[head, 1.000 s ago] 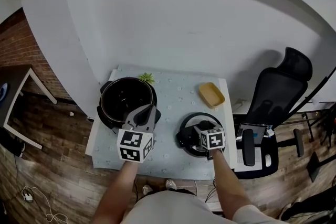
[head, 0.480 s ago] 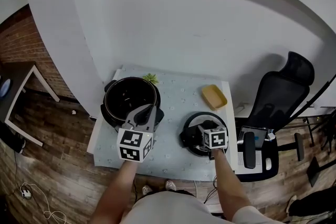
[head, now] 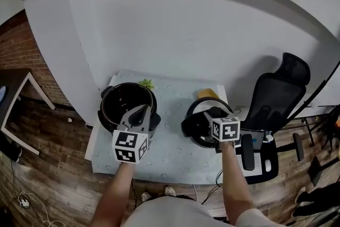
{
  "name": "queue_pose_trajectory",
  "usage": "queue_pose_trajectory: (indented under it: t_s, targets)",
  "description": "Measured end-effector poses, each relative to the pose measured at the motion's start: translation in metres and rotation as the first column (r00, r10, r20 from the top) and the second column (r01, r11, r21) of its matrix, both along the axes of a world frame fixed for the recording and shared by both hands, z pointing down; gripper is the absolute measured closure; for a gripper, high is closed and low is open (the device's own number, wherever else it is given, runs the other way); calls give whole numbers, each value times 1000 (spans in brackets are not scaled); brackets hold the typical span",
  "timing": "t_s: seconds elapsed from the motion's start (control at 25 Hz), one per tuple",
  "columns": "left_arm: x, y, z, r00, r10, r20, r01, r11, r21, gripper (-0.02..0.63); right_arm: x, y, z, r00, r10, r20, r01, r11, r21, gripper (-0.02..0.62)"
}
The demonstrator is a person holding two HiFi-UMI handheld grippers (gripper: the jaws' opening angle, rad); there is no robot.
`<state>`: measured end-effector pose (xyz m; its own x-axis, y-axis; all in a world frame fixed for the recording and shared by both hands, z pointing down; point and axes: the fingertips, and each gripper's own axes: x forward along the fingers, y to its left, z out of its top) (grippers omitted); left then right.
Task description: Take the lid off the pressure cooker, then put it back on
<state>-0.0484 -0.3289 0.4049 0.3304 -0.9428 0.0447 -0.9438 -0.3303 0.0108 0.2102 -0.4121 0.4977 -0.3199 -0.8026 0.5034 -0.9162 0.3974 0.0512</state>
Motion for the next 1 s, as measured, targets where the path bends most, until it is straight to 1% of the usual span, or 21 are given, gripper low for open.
queue_pose_trajectory:
  t_s: [0.28, 0.52, 0.76, 0.88, 1.0]
  targets:
    - [-6, -2, -10, 1000, -12, -4, 12, 1000, 23, 592, -8, 3, -81, 999, -32, 33, 28, 992, 125, 318]
    - [-20, 2, -16, 999, -41, 0, 41, 999, 31, 591, -27, 4, -114, 994, -87, 59, 76, 983, 166, 318]
    - [-53, 13, -25, 994, -110, 6, 110, 993, 49, 591, -70, 0, -128, 983, -172, 66, 157, 971, 181, 319]
    - [-73, 20, -28, 989, -151, 10, 150, 987, 53, 591, -99, -1, -131, 971, -228, 73, 211, 960, 182, 319]
    - [-98, 33, -28, 978, -210, 12, 209, 976, 54, 592, -136, -2, -132, 952, -296, 79, 279, 943, 182, 319]
